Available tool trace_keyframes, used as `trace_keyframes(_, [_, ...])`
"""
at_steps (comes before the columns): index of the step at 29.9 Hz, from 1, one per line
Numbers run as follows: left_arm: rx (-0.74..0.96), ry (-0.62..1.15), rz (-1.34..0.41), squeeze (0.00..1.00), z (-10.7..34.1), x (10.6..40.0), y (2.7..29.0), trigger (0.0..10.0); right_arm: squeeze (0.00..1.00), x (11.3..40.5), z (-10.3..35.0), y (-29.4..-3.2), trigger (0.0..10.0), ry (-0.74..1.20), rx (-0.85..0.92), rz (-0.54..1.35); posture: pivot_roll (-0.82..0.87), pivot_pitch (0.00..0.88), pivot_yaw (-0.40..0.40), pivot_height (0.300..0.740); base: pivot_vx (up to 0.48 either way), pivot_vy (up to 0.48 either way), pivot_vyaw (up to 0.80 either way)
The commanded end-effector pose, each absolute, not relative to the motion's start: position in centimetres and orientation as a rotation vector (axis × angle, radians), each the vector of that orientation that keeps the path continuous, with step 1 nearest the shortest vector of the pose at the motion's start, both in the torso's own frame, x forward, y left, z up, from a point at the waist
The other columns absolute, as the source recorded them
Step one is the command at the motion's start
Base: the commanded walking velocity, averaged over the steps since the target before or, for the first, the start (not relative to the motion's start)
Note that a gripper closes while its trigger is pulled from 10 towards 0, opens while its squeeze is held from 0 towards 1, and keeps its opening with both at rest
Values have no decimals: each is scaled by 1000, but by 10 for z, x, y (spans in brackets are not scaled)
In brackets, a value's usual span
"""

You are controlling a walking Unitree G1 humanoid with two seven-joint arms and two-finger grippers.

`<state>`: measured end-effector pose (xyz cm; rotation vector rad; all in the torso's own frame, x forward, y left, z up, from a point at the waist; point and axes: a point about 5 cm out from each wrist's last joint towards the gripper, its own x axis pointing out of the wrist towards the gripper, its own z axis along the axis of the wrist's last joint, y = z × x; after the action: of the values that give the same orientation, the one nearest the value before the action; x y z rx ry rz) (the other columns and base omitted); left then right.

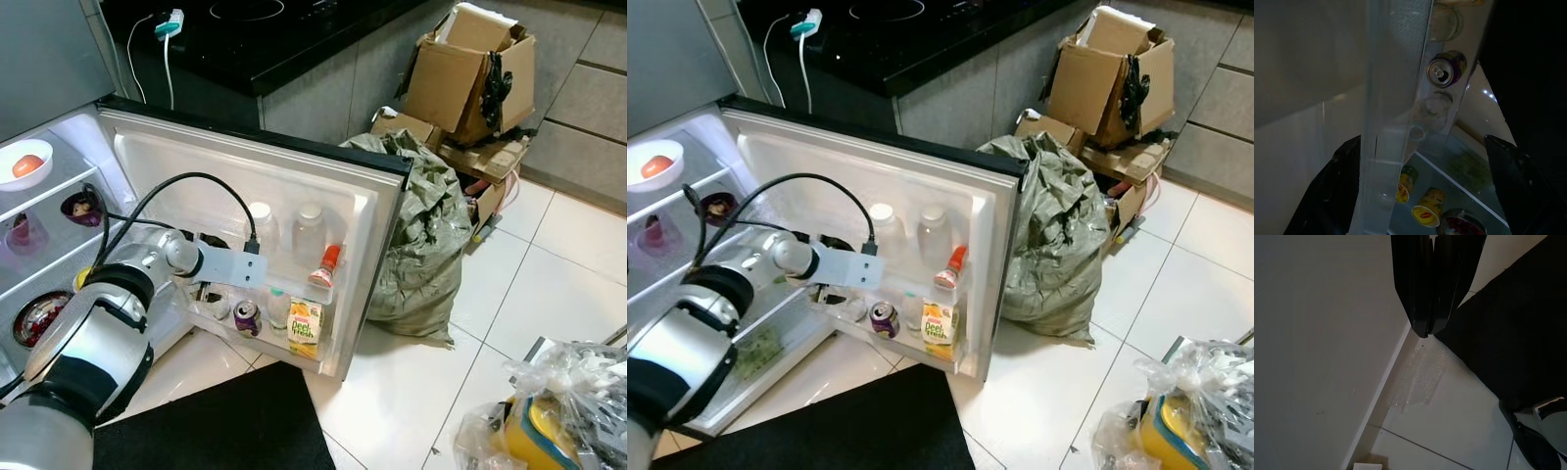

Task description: Restocking fridge

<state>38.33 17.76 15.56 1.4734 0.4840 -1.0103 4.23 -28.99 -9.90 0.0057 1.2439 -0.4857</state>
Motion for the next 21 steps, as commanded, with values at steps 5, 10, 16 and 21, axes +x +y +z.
trace_keyframes(5, [1515,441,-1035,0,159,385,167,10000,0,36,-100,-288,10000,1248,23,-505,-208,184,43,740,0,0,0])
trace_keyframes(10, [1517,488,-1081,0,157,383,168,10000,0,35,-101,-287,10000,1249,28,-508,-207,181,47,740,0,0,0])
trace_keyframes(16, [1512,569,-1147,0,148,377,174,10000,0,36,-101,-287,10000,1248,30,-508,-204,174,47,740,0,0,0])
trace_keyframes(21, [1506,608,-1168,0,146,374,178,10000,0,39,-100,-287,10000,1242,28,-506,-199,167,45,740,0,0,0])
